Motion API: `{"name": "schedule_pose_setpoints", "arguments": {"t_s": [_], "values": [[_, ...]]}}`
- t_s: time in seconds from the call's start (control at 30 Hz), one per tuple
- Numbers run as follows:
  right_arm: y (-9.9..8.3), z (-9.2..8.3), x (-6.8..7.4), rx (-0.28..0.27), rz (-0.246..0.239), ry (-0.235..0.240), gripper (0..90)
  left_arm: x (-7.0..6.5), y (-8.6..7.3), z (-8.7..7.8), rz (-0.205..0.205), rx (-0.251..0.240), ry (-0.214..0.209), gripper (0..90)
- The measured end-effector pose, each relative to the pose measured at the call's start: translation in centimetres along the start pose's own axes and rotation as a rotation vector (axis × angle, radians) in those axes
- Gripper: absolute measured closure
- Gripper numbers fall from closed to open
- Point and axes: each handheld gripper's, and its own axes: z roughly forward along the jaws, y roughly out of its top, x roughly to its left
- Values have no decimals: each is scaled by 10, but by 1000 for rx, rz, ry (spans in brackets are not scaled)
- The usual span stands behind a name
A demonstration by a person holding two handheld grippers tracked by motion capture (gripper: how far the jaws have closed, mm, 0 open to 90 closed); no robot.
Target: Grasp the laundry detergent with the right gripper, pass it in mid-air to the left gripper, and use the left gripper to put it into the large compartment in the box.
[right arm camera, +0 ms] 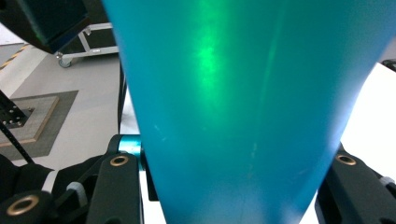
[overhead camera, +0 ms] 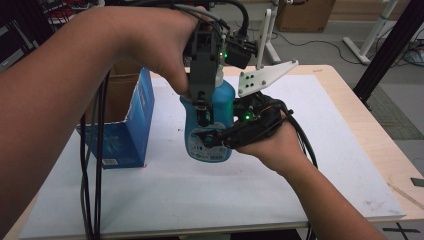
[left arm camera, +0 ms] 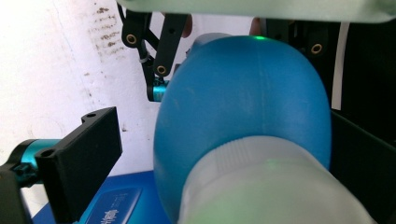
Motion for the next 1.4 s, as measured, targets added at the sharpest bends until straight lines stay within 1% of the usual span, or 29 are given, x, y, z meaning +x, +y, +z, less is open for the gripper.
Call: {"name": "schedule_pose_setpoints", "arguments": {"t_s": [0.13,0.2,0.27,0.33,0.37,0.43,0.47,0.5,0.57,0.6,0.67,0.7,0.77,0.8,0.9,0.93,1.1,1.17,1.2,1.23,1.33,1.4], "values": [[0,-1,-2,2,-7,-6,465,-1,2,-1,2,-4,8,32],[-1,-1,-1,1,4,-1,467,-1,2,-2,6,-10,5,88],[-1,-1,-2,0,3,2,467,-2,2,-3,3,-11,8,89],[-1,-1,-2,5,0,-3,468,-1,2,-3,2,-5,4,115],[-1,-1,-2,1,6,2,468,-2,2,-3,3,-5,4,119],[-1,-1,-3,1,-4,-8,469,-2,2,-3,4,2,4,123],[-1,-1,-3,-2,3,-4,469,-2,2,-3,3,4,1,164],[-1,-1,-2,-7,14,-1,469,-1,2,-3,3,2,1,176],[0,-1,-2,-8,11,-3,469,-1,2,-3,2,3,3,177],[0,-1,-2,-8,11,-3,469,-1,2,-3,0,6,7,192],[0,-1,-2,-7,15,-5,469,0,2,-3,2,6,3,205],[-1,-1,-3,-5,2,-9,469,0,2,-3,2,5,4,205],[-1,-2,-3,-5,4,-10,469,0,3,-3,-1,9,3,223],[-1,-2,-3,-9,16,-6,469,0,3,-3,-2,8,6,232],[-1,-2,-3,-11,17,-7,469,1,2,-3,-2,11,8,238],[-1,-1,-3,-12,14,-5,470,1,2,-3,0,10,5,258],[-1,-1,-4,-12,15,-8,470,1,3,-3,-1,4,8,268],[-1,-1,-4,-12,15,-9,470,1,3,-3,-3,4,12,284],[-1,-1,-3,-14,23,-6,470,1,3,-3,-1,2,15,284],[-1,-1,-4,-12,14,-8,470,1,3,-3,6,6,22,284],[-1,-1,-4,-17,14,-9,469,2,3,-3,1,9,19,313],[-1,-1,-4,-17,14,-10,469,2,3,-3,-1,8,18,313]]}}
